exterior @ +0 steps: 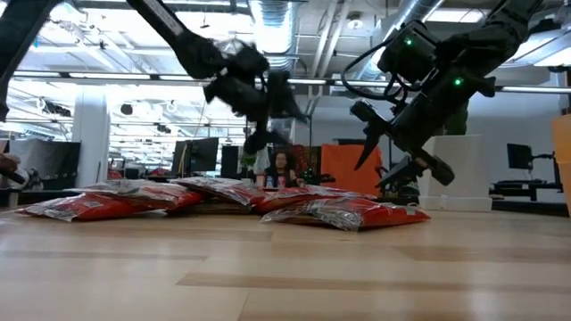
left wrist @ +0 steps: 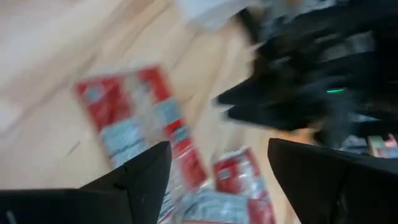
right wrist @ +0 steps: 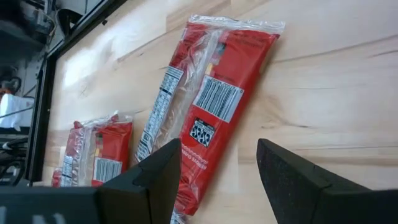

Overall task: Sort popcorn bags into baskets
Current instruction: Put the red popcorn bag into the orange bin

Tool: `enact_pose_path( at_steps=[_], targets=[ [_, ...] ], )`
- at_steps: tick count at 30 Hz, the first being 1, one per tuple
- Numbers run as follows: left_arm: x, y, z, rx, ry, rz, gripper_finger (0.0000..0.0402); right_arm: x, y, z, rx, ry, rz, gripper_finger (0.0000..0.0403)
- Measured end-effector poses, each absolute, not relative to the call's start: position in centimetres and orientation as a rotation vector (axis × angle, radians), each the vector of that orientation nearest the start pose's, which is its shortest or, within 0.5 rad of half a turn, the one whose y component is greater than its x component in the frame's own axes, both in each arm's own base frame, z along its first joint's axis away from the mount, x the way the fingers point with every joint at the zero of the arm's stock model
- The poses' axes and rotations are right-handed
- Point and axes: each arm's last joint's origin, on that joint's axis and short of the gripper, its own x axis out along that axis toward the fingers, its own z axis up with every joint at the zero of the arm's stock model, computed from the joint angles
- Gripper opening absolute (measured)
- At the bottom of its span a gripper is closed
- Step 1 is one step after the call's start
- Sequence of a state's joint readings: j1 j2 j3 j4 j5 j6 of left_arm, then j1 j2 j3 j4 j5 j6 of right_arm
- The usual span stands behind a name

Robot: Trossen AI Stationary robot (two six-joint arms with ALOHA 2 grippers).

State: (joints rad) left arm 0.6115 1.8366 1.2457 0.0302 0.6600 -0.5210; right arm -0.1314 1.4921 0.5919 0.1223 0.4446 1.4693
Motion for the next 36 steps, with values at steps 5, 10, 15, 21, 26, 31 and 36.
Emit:
enact_pose_path(
  at_steps=[5,10,15,21,26,31,36],
  targets=[
    [33.7,21.0,27.8,-0.588,0.148,-0.203,0.0256,26.2,-4.7,14.7,1.226,0.219,-0.986,0.0232],
    [33.6,20.5,28.0,-0.415,0.035,-0.236,0.0256,26.3,-4.7,14.7,1.203,0.228,-0.978,0.0232],
    [33.4,20.5,24.1,-0.353,0.364,0.204,0.0256,26.3,-4.7,14.7,1.207,0.230,-0.976,0.0232],
    [34.3,20.0,21.0,-0.442,0.485,0.232,0.0256,26.2,-5.0,14.7,1.230,0.214,-0.992,0.0232],
    [35.5,20.3,16.7,-0.644,0.541,0.192,0.0256,26.1,-5.1,14.7,1.229,0.212,-0.999,0.0232],
    [35.7,20.4,15.8,-0.669,0.558,0.191,0.0256,26.3,-5.2,14.2,1.237,0.218,-1.012,0.0232],
    [35.7,20.5,15.9,-0.678,0.543,0.183,0.0256,27.0,-5.8,12.8,1.264,0.245,-1.033,0.0232]
  ],
)
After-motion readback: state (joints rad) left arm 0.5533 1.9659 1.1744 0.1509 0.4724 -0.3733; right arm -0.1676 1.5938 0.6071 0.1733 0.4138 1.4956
